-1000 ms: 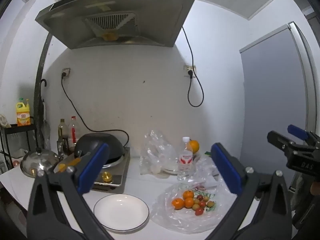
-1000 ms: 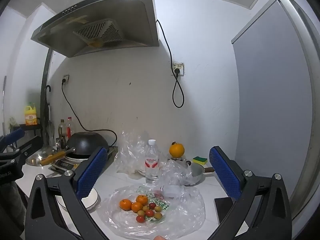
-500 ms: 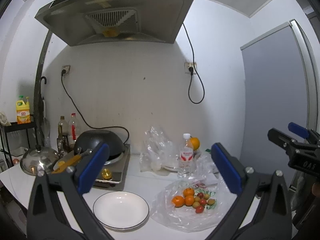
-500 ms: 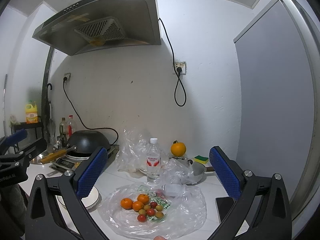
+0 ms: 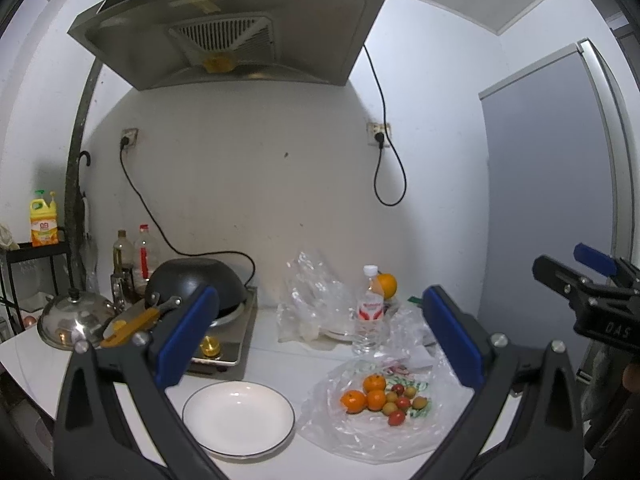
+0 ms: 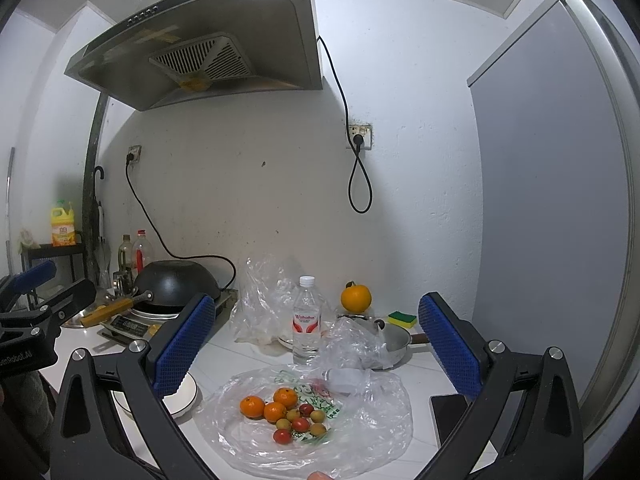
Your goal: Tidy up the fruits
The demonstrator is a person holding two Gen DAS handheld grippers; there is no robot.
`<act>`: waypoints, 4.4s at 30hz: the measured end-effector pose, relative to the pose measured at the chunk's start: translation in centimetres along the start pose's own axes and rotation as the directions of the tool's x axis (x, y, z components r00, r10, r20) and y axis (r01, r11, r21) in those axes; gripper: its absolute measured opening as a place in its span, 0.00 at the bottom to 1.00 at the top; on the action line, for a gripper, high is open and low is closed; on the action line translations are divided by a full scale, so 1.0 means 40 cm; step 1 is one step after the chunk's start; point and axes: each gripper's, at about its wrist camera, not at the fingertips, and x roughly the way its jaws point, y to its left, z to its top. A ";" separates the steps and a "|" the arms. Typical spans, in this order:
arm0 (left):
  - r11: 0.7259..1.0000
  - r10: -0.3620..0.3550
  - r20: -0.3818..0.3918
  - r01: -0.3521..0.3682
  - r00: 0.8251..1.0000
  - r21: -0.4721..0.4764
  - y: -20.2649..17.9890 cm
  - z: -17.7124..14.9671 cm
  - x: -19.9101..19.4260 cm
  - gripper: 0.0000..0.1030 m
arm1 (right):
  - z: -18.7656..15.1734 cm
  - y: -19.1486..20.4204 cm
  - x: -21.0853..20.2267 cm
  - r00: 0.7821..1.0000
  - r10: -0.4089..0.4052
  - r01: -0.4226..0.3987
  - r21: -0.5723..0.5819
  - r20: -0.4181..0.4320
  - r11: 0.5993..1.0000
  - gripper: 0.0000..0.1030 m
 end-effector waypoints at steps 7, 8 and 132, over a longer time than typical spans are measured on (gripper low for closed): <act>1.000 -0.001 -0.003 0.001 1.000 -0.003 -0.007 -0.006 0.004 1.00 | -0.001 0.002 0.000 1.000 0.006 -0.006 -0.004 0.000 1.000 1.00; 1.000 0.000 -0.002 0.000 1.000 -0.002 -0.008 -0.007 0.004 1.00 | -0.001 0.002 0.000 1.000 0.006 -0.006 -0.004 0.000 1.000 1.00; 0.960 -0.157 -0.721 0.276 0.674 0.048 -0.320 -0.544 0.582 0.27 | -0.531 -0.058 0.586 0.622 0.348 -0.431 0.063 -0.701 0.900 0.25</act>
